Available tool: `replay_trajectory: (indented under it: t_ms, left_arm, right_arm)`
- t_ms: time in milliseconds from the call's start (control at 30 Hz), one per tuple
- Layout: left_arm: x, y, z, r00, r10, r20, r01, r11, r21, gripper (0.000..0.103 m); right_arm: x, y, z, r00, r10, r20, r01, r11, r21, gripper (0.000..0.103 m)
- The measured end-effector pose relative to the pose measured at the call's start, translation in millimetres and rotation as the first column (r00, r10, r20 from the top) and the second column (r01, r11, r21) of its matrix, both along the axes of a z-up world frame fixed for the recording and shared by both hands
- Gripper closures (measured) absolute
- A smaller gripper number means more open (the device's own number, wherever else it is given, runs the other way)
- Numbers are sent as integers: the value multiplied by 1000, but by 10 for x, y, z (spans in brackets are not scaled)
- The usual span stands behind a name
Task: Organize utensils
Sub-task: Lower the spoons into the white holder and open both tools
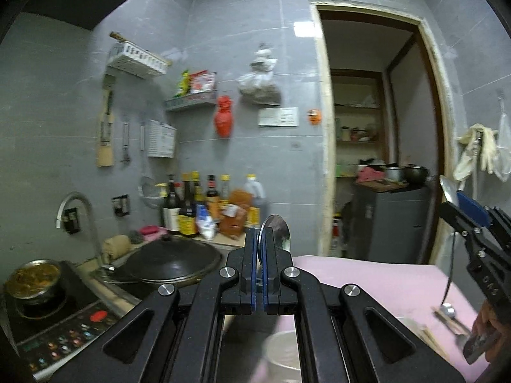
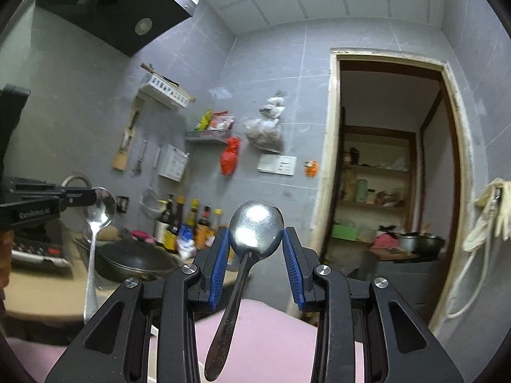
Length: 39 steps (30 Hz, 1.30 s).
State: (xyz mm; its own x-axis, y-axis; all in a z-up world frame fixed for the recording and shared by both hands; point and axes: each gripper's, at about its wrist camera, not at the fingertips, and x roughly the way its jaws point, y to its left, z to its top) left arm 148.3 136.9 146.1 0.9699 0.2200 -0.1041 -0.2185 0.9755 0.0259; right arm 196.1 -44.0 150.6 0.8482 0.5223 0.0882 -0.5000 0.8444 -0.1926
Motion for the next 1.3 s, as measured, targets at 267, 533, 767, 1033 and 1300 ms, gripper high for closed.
replay_trajectory:
  t_ms: [267, 533, 767, 1033, 1300]
  left_arm:
    - [259, 168, -313, 997, 79, -10, -78, 996, 53, 102]
    - [466, 145, -613, 996, 76, -42, -73, 995, 69, 102]
    - [498, 101, -799, 993, -19, -115, 21, 1000, 15, 101]
    - [478, 105, -822, 960, -214, -178, 193, 973, -128, 95]
    - [374, 127, -668, 949, -272, -157, 237, 949, -207, 67]
  right_arm:
    - [194, 287, -221, 998, 37, -50, -36, 999, 34, 72]
    - [303, 343, -554, 991, 47, -122, -50, 999, -18, 71]
    - [248, 382, -762, 986, 67, -152, -81, 993, -89, 71]
    - [172, 375, -913, 978, 79, -193, -109, 982, -151, 69]
    - [80, 306, -831, 976, 106, -189, -131, 983, -127, 57]
